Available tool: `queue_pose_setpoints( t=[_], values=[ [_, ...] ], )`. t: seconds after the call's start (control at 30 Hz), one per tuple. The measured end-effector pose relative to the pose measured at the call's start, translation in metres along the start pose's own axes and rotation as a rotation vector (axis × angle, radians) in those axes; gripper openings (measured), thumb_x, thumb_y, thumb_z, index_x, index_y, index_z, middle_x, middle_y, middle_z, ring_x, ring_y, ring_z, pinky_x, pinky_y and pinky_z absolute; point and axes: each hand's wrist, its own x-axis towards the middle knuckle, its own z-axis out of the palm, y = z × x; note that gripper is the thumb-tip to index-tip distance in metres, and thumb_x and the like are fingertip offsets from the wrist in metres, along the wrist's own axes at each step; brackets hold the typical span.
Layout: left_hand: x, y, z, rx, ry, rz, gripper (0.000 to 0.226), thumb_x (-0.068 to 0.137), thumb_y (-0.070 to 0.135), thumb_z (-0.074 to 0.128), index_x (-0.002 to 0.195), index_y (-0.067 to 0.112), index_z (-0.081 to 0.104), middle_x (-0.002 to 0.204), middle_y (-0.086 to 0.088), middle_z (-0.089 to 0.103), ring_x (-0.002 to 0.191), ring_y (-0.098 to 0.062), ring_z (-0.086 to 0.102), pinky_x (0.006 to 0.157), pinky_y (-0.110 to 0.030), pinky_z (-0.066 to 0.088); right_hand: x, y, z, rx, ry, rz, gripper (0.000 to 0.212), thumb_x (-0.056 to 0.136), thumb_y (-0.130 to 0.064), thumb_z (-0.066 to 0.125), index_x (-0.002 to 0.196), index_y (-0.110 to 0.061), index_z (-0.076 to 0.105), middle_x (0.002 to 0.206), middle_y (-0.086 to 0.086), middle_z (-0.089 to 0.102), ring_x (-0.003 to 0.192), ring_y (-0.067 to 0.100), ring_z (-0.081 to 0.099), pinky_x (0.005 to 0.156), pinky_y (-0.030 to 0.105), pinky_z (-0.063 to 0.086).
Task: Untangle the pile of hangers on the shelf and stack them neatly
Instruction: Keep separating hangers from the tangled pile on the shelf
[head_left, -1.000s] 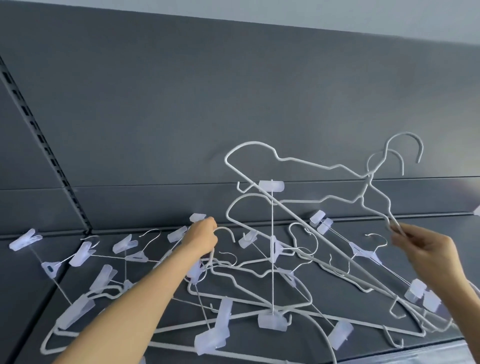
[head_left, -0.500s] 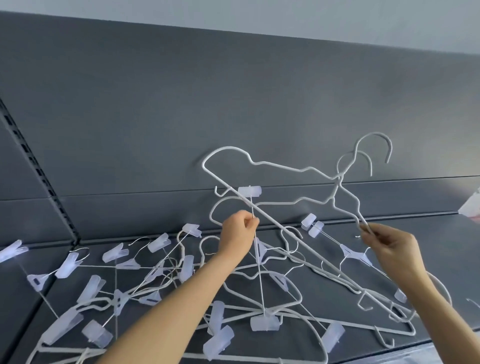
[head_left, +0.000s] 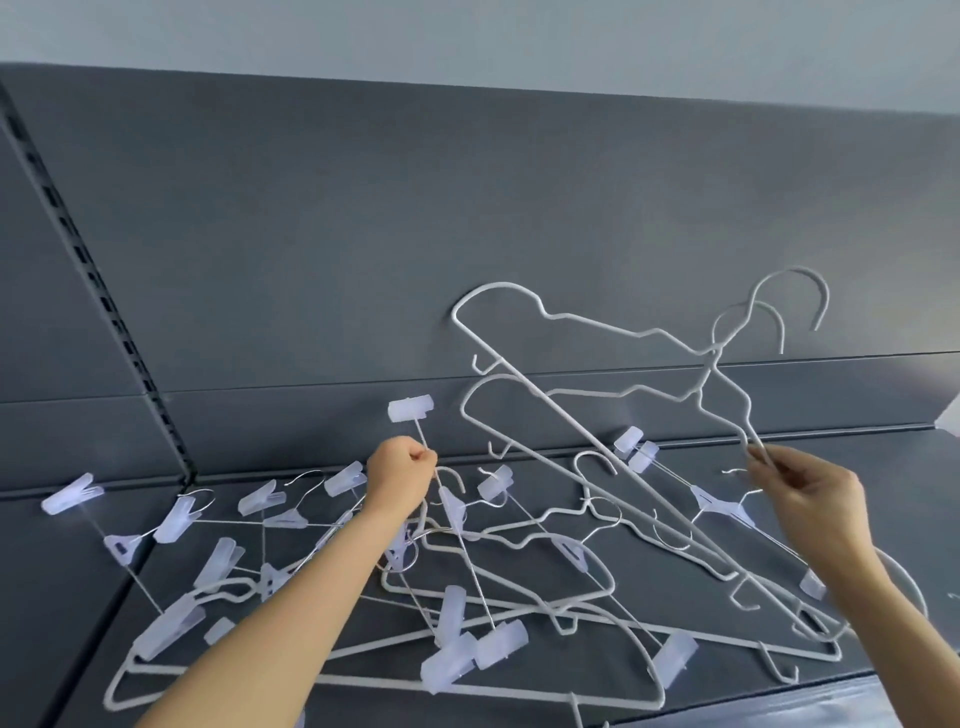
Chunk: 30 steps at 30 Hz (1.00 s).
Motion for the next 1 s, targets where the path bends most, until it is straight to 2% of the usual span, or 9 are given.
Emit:
queue_pose_setpoints(
  t=[0.17,0.27,0.53,0.6,0.67,0.73,0.83,0.9,1.0],
  values=[
    [0.003,-0.023,-0.014,0.113,-0.001,-0.058,0.021,0.084,0.009,0.054,0.064,0.003,0.056,0.066,-0.009,0.051,0.062,-0.023,0.043,0.056,-0.028,0.03,-0.003,-0.016,0.002,0.024,0.009,-0.033,0.043,0.085,-0.013,0.062,0.066,-0.051,0.065,0.08,0.033,0.062,0.062,0.013,0.044,0.047,0.009,0.033],
    [-0.005,-0.019,-0.018,0.094,0.096,-0.024,0.016,0.086,0.011,0.058,0.098,0.001,0.052,0.095,-0.013,0.054,0.088,-0.03,0.051,0.07,-0.031,0.036,-0.004,-0.023,0.003,0.023,-0.005,-0.054,0.047,0.085,-0.011,0.063,0.064,-0.053,0.064,0.078,0.034,0.061,0.056,0.007,0.04,0.047,0.011,0.031],
    [-0.027,0.057,-0.022,0.406,0.318,0.75,0.049,0.08,0.017,0.067,0.122,0.0,0.05,0.129,-0.02,0.051,0.121,-0.037,0.048,0.101,-0.045,0.04,-0.01,-0.04,-0.005,-0.073,-0.154,-0.078,0.023,0.085,-0.011,0.063,0.066,-0.023,0.066,0.079,0.035,0.06,0.055,0.017,0.039,0.051,0.02,0.03],
    [-0.029,0.072,-0.024,0.576,0.232,0.834,0.072,0.08,0.034,0.067,0.137,0.004,0.036,0.145,-0.02,0.035,0.136,-0.036,0.032,0.111,-0.046,0.027,-0.01,-0.045,-0.012,-0.05,-0.214,-0.084,0.028,0.084,-0.01,0.064,0.067,-0.032,0.068,0.074,0.028,0.063,0.054,0.023,0.047,0.056,0.021,0.035],
    [-0.028,0.08,-0.025,0.723,0.117,0.833,0.084,0.083,0.051,0.056,0.146,0.011,0.017,0.154,-0.013,0.02,0.144,-0.028,0.014,0.117,-0.045,0.006,-0.01,-0.051,-0.018,-0.02,-0.283,-0.076,0.034,0.082,-0.003,0.063,0.069,-0.034,0.069,0.06,0.014,0.06,0.046,0.008,0.044,0.049,0.014,0.036],
    [-0.026,0.08,-0.026,0.772,0.098,0.817,0.072,0.088,0.051,0.047,0.145,0.015,0.022,0.142,-0.013,0.041,0.137,-0.028,0.03,0.117,-0.047,0.006,-0.01,-0.057,-0.021,0.016,-0.349,-0.046,0.03,0.08,0.004,0.061,0.075,-0.023,0.071,0.053,-0.003,0.055,0.043,0.004,0.039,0.045,0.012,0.034],
    [-0.026,0.074,-0.03,0.64,0.222,0.849,0.043,0.091,0.039,0.031,0.113,0.016,0.061,0.084,-0.009,0.066,0.086,-0.031,0.062,0.095,-0.044,0.04,-0.012,-0.064,-0.021,0.085,-0.403,-0.023,0.026,0.076,0.01,0.061,0.077,-0.014,0.071,0.052,-0.002,0.05,0.047,0.011,0.036,0.045,0.019,0.032],
    [-0.029,0.066,-0.036,0.576,0.246,0.839,0.042,0.09,0.03,0.028,0.091,0.015,0.067,0.068,-0.006,0.062,0.066,-0.029,0.059,0.071,-0.034,0.038,-0.011,-0.07,-0.017,0.079,-0.438,-0.029,0.023,0.076,0.013,0.059,0.083,-0.008,0.068,0.048,-0.006,0.051,0.045,0.012,0.036,0.045,0.019,0.031],
    [-0.037,0.052,-0.049,0.537,0.254,0.793,0.028,0.088,0.016,0.038,0.08,0.012,0.064,0.071,-0.006,0.059,0.058,-0.026,0.046,0.065,-0.032,0.032,-0.008,-0.081,-0.008,0.011,-0.488,-0.097,0.028,0.078,0.013,0.056,0.085,-0.013,0.062,0.047,-0.016,0.061,0.039,-0.001,0.048,0.046,0.009,0.037]
  ],
)
